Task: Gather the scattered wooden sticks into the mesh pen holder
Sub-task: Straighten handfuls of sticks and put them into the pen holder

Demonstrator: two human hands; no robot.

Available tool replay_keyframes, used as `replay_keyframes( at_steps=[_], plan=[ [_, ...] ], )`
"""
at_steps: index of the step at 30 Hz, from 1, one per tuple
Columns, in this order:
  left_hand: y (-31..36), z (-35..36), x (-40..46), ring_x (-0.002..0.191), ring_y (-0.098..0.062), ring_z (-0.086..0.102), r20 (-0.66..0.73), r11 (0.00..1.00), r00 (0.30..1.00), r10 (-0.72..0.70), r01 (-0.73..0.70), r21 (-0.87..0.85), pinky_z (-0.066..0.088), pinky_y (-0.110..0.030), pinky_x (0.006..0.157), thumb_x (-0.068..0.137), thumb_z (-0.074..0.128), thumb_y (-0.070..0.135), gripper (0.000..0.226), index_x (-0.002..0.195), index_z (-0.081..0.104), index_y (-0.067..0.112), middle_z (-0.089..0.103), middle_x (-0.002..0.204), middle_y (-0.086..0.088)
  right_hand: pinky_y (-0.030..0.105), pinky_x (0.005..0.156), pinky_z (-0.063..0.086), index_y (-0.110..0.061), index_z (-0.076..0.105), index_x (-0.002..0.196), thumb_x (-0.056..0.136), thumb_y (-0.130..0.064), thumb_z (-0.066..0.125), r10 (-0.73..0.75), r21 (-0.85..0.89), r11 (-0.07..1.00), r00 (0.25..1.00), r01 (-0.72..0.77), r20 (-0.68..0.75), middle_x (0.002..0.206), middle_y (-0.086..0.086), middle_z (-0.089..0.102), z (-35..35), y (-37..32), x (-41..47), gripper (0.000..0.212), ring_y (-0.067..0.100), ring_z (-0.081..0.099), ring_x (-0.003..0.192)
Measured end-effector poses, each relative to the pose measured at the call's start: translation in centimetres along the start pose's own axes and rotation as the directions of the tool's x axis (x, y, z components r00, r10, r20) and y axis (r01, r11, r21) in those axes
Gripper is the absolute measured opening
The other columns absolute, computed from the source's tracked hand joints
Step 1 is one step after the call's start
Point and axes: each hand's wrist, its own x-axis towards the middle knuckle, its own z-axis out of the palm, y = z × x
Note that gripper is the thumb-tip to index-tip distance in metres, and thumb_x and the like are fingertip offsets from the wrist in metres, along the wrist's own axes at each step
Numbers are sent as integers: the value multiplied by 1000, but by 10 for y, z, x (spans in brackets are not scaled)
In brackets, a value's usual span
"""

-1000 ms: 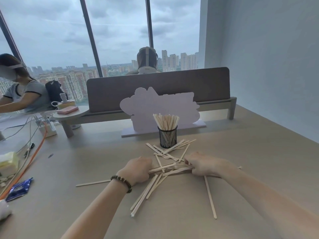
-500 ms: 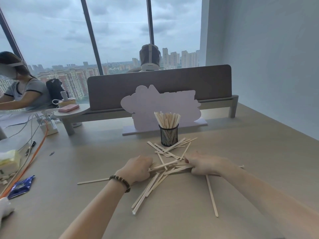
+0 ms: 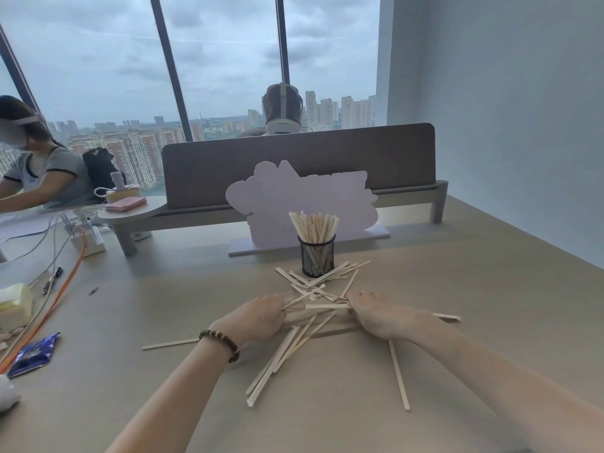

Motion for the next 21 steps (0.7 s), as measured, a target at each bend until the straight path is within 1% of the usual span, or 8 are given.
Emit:
replay_keyframes(
  at_steps=[2,4,7,11,14,16,18,21],
  plan=[
    [5,-2,-2,89,-27,52,-7,998,1000,-26,26,-57,35,-31,74,99,35,22,15,87,43,16,60,100,-9,36,86,39,-14,49,106,94,-8,35,14,54,999,998,-11,-53,118,16,58,-1,-3,-1,20,34,55,110],
    [7,-2,-2,84,-25,49,-22,992,998,-64,61,-107,34,-31,72,97,36,21,19,78,40,18,53,87,-3,35,83,39,-20,48,94,91,-8,37,25,124,992,994,-11,-107,114,15,57,-6,-6,-3,17,35,55,107],
    [11,-3,0,80,-26,49,-52,979,990,-129,118,-165,34,-31,67,93,42,24,18,77,41,16,52,86,-5,38,83,41,-22,43,81,89,-12,37,21,208,978,984,17,-178,105,17,57,-11,-9,-4,14,37,55,100],
    [11,-4,0,73,-25,48,-154,966,975,-157,119,-231,34,-32,62,86,56,30,22,75,43,16,49,72,2,38,73,41,-20,41,74,85,-18,41,72,289,957,970,-2,-230,92,16,62,-18,-10,-5,12,36,56,87],
    [9,-4,1,66,-25,48,-248,949,952,-178,99,-301,31,-32,54,88,56,38,33,68,44,14,47,62,2,35,66,37,-21,39,73,83,-24,45,117,376,926,950,1,-289,76,7,57,-20,-11,-2,12,31,51,75],
    [11,-8,1,55,-21,41,-318,933,927,-198,80,-350,28,-29,47,92,55,42,46,60,37,15,40,53,3,32,65,34,-22,43,76,89,-31,51,140,426,904,933,16,-333,70,-1,56,-22,-11,2,17,26,51,71],
    [16,-14,-1,47,-14,32,-384,921,898,-216,57,-385,25,-26,45,93,57,44,54,54,30,18,33,48,6,31,61,32,-21,46,69,94,-42,52,163,449,893,915,22,-368,60,-6,51,-27,-12,4,33,21,48,63],
    [21,-20,-3,45,-16,27,-448,851,847,-286,8,-526,27,-30,46,92,59,45,58,50,29,18,28,44,6,26,47,26,-19,31,53,98,-43,52,183,476,877,874,61,-451,47,-6,33,-42,-17,0,55,12,33,47]
  ],
)
